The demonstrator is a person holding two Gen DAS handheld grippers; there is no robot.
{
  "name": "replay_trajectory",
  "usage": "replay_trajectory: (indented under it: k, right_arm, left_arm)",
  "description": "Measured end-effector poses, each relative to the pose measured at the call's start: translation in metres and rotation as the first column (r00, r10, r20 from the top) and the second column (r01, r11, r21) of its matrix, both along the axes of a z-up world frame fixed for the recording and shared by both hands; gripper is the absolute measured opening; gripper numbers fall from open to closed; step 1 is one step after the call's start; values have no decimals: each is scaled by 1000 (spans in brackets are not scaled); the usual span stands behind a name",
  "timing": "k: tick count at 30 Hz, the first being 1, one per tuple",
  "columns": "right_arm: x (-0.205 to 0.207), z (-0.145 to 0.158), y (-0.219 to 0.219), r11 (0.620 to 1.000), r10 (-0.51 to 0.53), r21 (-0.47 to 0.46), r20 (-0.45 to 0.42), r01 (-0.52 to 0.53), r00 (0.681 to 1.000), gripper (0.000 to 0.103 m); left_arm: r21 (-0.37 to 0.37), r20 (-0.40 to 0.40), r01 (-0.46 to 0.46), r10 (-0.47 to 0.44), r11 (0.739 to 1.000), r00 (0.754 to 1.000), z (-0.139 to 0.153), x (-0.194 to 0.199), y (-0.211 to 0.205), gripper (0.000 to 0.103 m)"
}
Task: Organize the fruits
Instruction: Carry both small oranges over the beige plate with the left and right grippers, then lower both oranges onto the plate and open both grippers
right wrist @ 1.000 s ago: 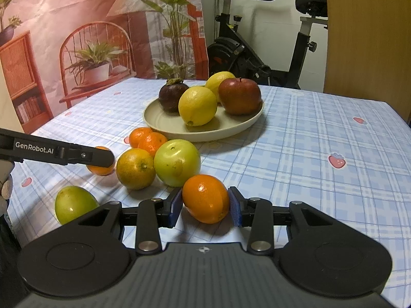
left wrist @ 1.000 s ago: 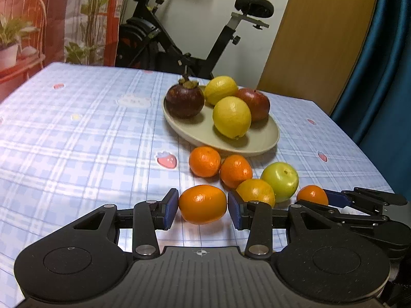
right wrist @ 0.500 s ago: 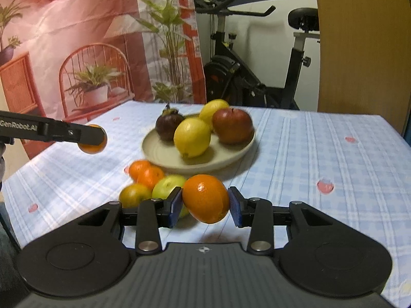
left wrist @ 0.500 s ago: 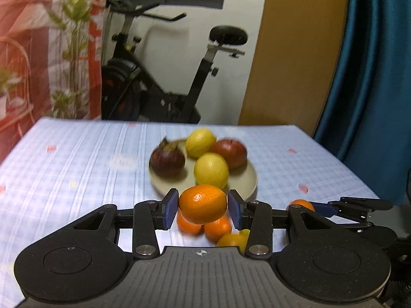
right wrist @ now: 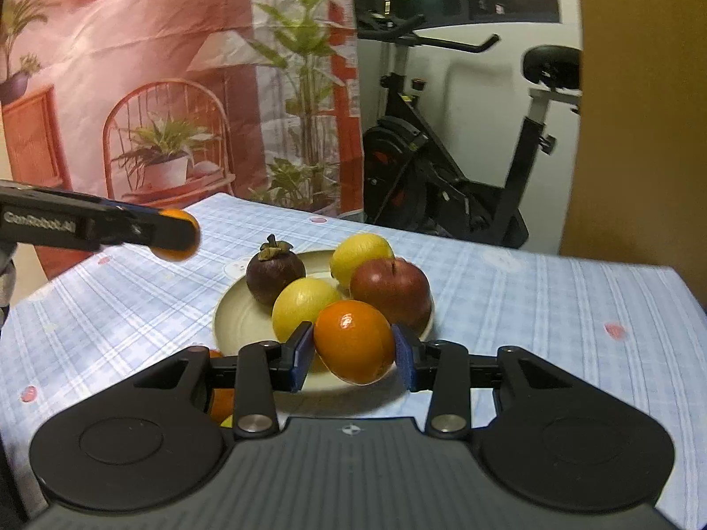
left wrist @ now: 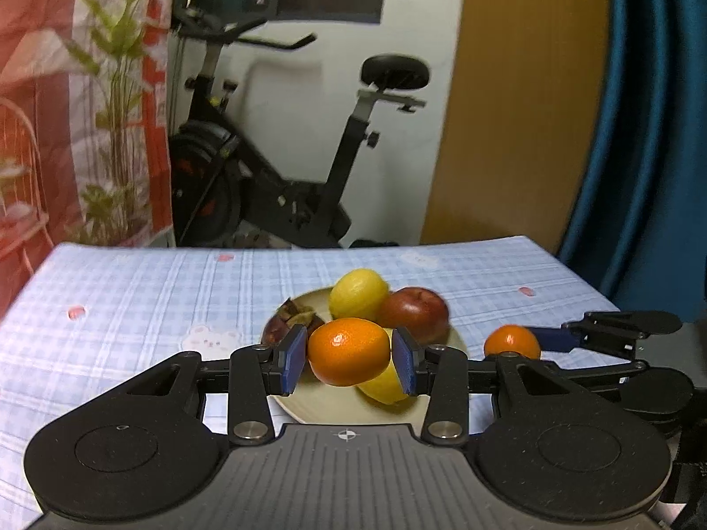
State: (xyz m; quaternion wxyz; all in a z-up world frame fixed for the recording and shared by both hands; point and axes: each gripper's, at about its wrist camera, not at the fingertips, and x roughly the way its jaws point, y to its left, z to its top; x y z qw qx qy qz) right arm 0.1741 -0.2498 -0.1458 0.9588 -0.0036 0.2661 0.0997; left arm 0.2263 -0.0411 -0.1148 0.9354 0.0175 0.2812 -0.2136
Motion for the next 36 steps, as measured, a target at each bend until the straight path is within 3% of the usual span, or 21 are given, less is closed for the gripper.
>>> replay_trajectory:
  k: [14, 31, 36]
  right_arm:
    - [65, -33, -7, 999, 25, -41, -97, -29, 995, 41]
    - [76, -45, -6, 996, 52, -67, -119, -61, 992, 40]
    - [73, -44, -7, 995, 37, -91, -102, -47, 994, 47]
  left_arm:
    - [58, -109, -23, 29, 998, 994, -39, 50, -1, 44]
    - [111, -99, -17, 28, 994, 995, -48, 62, -2, 41]
    - [125, -84, -17, 27, 992, 996, -49, 61, -1, 46]
